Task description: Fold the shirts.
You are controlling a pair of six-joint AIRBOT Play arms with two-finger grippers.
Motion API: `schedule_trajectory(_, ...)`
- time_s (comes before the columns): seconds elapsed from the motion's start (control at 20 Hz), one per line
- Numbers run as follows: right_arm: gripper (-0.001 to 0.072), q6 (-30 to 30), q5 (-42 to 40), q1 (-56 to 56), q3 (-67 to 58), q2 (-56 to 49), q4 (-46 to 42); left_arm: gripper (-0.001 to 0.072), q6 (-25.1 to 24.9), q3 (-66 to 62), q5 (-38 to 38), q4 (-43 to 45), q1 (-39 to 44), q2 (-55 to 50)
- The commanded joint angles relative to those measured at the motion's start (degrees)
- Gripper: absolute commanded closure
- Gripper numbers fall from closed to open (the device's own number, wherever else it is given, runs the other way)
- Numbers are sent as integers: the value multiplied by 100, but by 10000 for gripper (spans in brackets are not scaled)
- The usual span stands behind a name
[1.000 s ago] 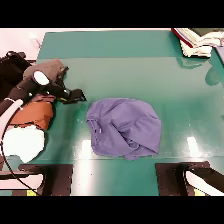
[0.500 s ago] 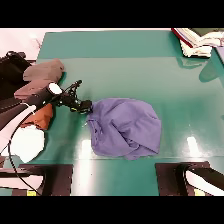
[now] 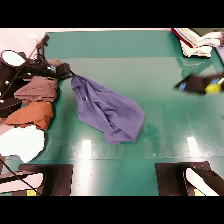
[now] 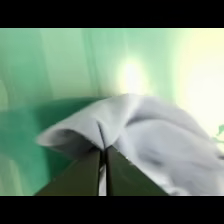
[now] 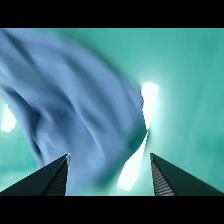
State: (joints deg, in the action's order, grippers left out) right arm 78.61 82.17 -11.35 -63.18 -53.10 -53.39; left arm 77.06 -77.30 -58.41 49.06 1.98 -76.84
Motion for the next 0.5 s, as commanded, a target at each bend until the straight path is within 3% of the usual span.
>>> schedule_trajectory(0.0, 140, -37, -772, 11, 2369, 190, 444, 684, 2, -229, -249, 26, -103, 66)
schedule_trajectory(0.2, 143, -483, -2240, 907, 3292, -273, 1720, 684, 4, -227, -378, 133, -103, 55)
schedule_trajectory(0.45, 143, -785, -2881, 2035, 2402, -1495, 2236, 684, 0, -227, -483, 153, -103, 55)
